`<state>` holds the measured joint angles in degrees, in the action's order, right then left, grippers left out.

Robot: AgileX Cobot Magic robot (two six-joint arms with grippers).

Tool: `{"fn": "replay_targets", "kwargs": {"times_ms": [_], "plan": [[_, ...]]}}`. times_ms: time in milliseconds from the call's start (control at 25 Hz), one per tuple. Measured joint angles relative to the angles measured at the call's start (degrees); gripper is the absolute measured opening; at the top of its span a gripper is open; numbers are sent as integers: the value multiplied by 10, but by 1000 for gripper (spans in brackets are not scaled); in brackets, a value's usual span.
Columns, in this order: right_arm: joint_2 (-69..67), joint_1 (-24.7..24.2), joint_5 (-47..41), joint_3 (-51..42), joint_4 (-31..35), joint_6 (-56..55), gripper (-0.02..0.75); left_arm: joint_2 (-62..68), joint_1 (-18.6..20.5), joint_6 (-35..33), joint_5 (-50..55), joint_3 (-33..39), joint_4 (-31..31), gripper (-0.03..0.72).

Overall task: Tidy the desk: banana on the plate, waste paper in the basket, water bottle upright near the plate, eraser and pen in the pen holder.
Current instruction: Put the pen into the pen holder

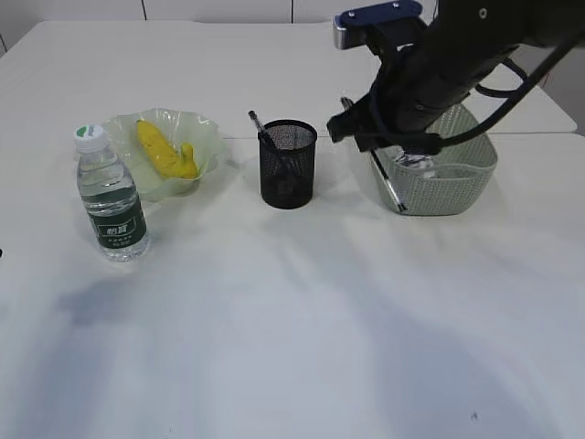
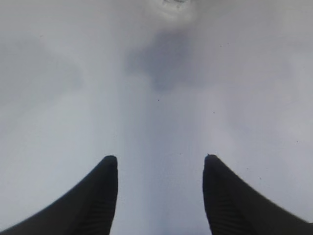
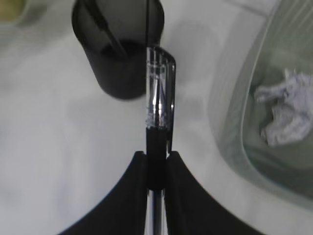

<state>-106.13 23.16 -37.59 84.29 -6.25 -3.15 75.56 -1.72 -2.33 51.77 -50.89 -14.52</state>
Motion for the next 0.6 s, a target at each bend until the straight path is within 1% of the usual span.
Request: {"fn": "replay_targets", "kwargs": {"times_ms": [320, 600], "plan": [[-26, 0, 247, 0, 0, 3, 51, 0, 0, 0, 0, 0, 0, 395], [-86, 0, 409, 0, 0, 4, 51, 0, 0, 0, 3, 0, 0, 395]]}}
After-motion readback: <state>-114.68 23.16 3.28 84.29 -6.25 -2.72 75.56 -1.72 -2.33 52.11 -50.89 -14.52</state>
